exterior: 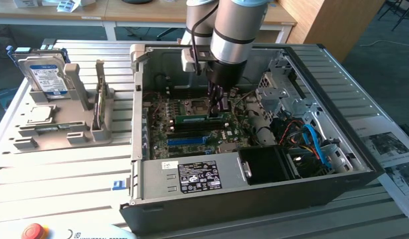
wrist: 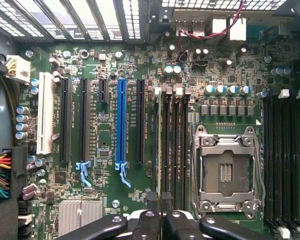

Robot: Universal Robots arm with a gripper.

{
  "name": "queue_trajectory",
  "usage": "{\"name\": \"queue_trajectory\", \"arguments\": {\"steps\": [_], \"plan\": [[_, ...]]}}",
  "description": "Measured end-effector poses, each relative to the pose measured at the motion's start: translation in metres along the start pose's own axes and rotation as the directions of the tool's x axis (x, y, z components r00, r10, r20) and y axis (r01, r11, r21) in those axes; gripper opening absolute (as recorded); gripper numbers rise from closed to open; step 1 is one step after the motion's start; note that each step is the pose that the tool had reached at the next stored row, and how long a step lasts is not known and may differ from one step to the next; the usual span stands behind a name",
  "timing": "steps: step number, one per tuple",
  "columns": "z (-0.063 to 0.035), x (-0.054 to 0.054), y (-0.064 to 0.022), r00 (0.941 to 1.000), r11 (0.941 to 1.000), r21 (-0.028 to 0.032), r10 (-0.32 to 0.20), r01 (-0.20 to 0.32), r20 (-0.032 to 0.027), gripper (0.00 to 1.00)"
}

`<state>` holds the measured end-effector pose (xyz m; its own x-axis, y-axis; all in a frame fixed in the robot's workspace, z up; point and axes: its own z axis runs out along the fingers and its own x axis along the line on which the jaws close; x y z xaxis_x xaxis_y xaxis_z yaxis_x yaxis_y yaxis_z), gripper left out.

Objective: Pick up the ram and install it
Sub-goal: 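Insert the ram into the slot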

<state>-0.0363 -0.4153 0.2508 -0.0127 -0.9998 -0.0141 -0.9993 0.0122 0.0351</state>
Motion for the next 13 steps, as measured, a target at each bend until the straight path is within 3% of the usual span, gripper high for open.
{"name": "queue_trajectory", "arguments": {"steps": [2, 13], "plan": [[0.0, 0.0, 0.0004, 1.0, 1.0, 0.0024, 0.0, 0.0, 0.0, 0.12], [0.0019, 0.0, 0.0004, 1.0, 1.0, 0.0026, 0.0, 0.0, 0.0, 0.12]]}}
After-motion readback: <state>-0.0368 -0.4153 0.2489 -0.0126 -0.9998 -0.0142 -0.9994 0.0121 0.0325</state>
